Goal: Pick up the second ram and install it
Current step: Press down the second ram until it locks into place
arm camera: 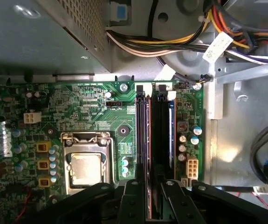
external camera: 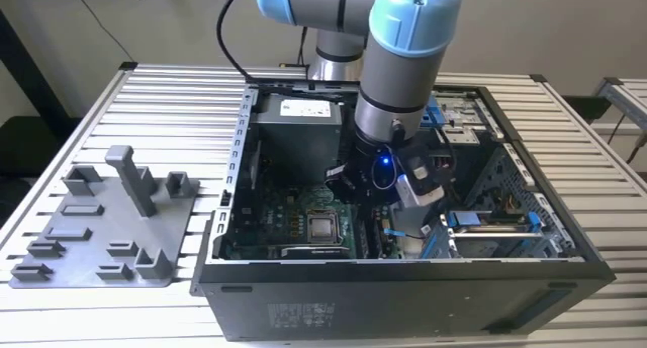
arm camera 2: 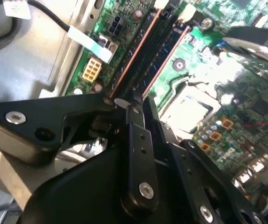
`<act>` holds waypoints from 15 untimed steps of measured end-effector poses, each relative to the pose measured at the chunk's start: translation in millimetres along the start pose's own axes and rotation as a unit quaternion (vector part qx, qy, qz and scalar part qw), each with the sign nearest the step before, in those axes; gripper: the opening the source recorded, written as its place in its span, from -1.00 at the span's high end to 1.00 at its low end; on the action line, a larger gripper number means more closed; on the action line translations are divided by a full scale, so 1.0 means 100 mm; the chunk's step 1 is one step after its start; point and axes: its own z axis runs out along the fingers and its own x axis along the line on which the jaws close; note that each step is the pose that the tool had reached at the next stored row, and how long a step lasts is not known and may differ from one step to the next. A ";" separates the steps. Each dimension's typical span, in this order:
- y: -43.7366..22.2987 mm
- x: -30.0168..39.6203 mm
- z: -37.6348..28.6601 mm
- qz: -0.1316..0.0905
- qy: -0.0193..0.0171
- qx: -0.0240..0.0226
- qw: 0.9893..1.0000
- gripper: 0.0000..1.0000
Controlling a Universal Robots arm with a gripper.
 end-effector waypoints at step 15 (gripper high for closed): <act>-0.005 0.001 -0.298 0.000 0.000 0.000 1.000 0.79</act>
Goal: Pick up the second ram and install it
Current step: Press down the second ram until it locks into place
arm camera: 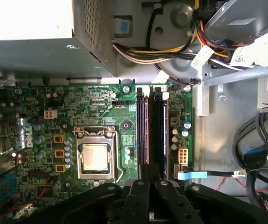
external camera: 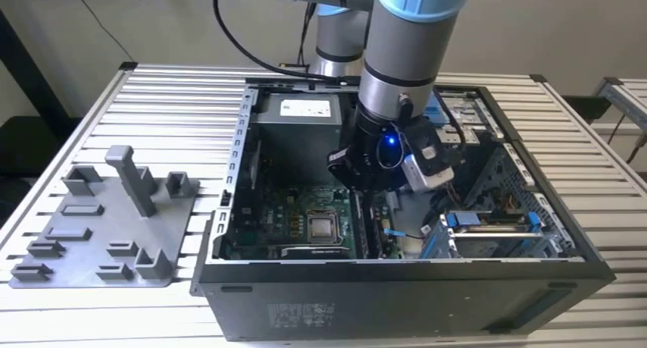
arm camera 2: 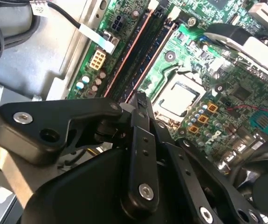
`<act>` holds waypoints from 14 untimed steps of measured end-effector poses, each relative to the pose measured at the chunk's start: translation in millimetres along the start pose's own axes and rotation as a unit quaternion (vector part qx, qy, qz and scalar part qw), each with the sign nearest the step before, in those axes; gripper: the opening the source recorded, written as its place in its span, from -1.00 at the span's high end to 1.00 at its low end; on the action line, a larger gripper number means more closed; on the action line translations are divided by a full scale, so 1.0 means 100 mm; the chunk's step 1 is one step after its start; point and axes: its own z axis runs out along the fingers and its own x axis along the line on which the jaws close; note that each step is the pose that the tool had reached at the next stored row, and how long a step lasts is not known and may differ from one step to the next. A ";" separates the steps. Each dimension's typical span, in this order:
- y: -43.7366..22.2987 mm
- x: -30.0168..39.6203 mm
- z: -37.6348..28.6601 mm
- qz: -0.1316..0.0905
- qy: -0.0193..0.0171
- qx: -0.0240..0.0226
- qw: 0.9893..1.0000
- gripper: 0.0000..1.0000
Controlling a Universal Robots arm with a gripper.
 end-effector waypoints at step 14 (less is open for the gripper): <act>-0.001 0.000 -0.005 -0.078 -0.001 0.001 0.997 0.79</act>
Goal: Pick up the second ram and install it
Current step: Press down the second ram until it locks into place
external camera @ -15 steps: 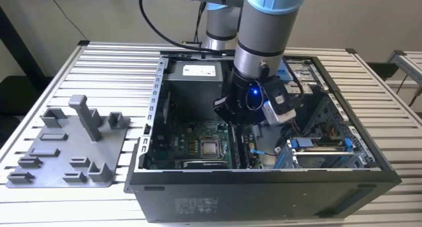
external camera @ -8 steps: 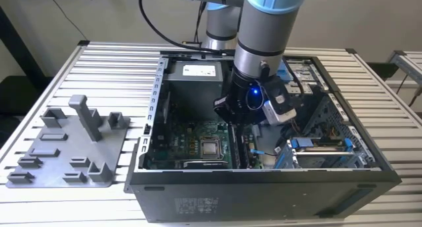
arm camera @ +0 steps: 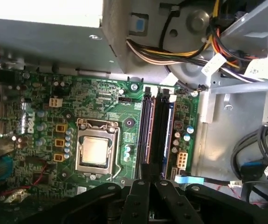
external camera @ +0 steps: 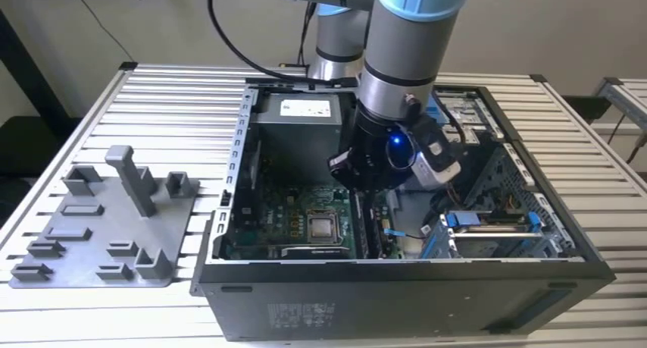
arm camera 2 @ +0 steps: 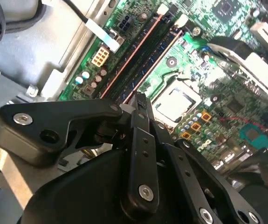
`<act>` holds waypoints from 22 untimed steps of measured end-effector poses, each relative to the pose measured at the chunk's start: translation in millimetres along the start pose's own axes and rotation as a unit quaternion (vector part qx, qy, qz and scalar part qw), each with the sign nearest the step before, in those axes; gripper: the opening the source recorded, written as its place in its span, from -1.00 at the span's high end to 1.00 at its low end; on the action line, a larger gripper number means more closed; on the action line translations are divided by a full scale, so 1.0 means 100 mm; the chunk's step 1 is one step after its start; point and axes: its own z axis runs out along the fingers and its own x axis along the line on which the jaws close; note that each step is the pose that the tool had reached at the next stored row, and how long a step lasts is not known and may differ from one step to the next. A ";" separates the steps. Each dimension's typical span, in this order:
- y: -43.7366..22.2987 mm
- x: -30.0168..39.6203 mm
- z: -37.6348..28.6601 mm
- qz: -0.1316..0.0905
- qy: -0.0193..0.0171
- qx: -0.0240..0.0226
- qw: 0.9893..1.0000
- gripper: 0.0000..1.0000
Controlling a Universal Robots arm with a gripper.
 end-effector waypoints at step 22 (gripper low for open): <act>0.001 0.000 0.068 -0.190 -0.017 -0.012 0.982 0.79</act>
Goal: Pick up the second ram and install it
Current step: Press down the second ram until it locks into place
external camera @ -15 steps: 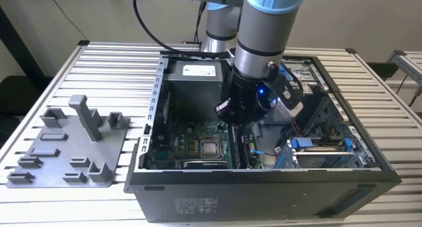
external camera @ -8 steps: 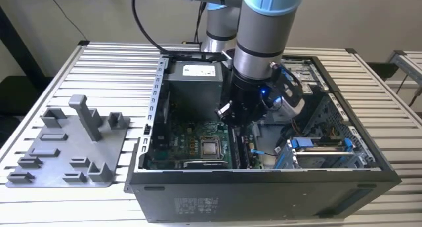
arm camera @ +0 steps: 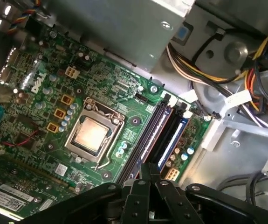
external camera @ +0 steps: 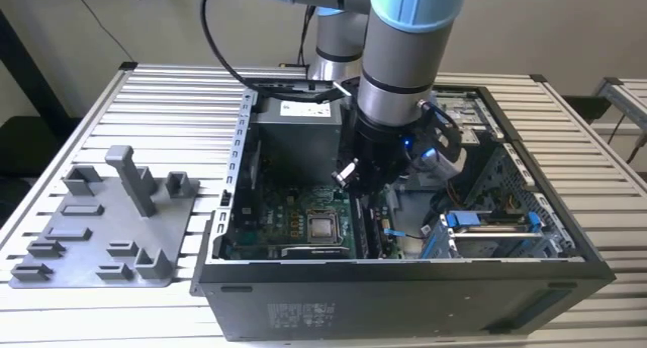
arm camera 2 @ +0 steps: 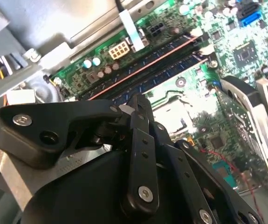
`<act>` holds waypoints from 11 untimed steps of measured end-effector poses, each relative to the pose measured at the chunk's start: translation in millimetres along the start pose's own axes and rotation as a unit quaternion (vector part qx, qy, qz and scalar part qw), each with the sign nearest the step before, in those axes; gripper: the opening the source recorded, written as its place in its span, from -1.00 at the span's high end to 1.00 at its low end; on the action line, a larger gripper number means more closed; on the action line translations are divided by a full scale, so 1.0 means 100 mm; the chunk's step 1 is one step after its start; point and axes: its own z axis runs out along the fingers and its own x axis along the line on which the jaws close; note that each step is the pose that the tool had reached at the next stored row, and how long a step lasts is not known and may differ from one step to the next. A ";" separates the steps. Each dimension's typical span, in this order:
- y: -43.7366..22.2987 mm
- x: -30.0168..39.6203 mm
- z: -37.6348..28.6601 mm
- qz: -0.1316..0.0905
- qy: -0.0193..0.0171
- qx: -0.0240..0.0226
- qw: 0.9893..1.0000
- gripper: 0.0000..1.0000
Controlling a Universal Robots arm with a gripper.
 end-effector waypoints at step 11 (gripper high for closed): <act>0.000 0.003 0.110 -0.099 -0.001 -0.005 0.995 0.79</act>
